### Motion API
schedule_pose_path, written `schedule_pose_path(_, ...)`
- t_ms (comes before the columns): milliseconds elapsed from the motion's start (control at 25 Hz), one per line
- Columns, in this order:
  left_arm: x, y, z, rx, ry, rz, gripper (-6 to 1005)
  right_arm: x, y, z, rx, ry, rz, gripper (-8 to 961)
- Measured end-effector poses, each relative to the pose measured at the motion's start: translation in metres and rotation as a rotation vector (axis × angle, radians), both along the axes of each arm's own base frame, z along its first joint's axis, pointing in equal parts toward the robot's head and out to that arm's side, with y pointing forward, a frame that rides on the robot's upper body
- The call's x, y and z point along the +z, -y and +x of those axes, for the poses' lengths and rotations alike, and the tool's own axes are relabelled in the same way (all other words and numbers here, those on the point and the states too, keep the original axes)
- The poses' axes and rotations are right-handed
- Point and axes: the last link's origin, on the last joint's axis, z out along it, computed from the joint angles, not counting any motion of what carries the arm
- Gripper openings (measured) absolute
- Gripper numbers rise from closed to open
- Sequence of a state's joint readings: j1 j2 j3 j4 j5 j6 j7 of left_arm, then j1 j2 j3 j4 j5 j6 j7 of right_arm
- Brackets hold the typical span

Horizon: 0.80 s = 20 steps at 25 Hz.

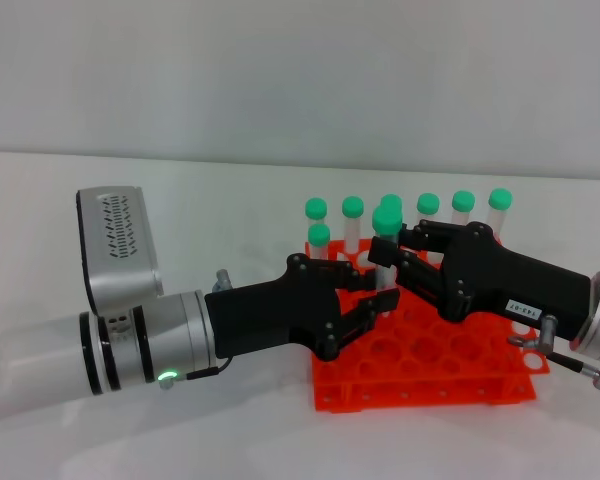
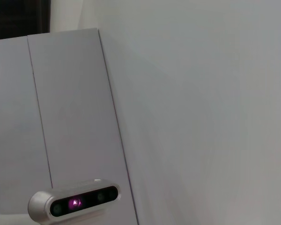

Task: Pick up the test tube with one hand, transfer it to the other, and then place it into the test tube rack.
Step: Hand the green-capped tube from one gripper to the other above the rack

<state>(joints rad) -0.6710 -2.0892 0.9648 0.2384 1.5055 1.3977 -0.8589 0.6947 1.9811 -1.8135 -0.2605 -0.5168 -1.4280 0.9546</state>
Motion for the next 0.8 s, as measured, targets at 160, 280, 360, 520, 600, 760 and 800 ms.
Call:
schedule_pose_path(160, 0.000, 0.000, 0.000, 0.010, 0.010, 0.002, 228, 0.000, 0.000, -0.001, 0.001, -0.003, 0.000, 216)
schedule_pose_path(280, 0.000, 0.000, -0.001, 0.018, 0.016, 0.008, 243, 0.000, 0.000, -0.001, 0.004, -0.007, 0.000, 213)
schedule_pose_path(360, 0.001, 0.000, -0.002, 0.028, 0.022, 0.014, 253, 0.000, 0.000, -0.002, 0.004, -0.008, 0.000, 212)
schedule_pose_path(520, 0.006, -0.001, -0.007, 0.058, 0.050, 0.054, 351, 0.000, 0.001, -0.001, -0.001, -0.012, 0.000, 209)
schedule_pose_path(600, 0.007, -0.001, -0.010, 0.069, 0.057, 0.078, 400, 0.001, 0.001, 0.001, -0.009, -0.018, 0.006, 207)
schedule_pose_path(760, 0.007, 0.002, -0.019, 0.110, 0.064, 0.119, 518, 0.006, 0.000, 0.003, -0.027, -0.041, 0.032, 203)
schedule_pose_path(800, 0.006, 0.003, -0.021, 0.115, 0.063, 0.122, 562, 0.008, -0.001, 0.003, -0.031, -0.045, 0.038, 203)
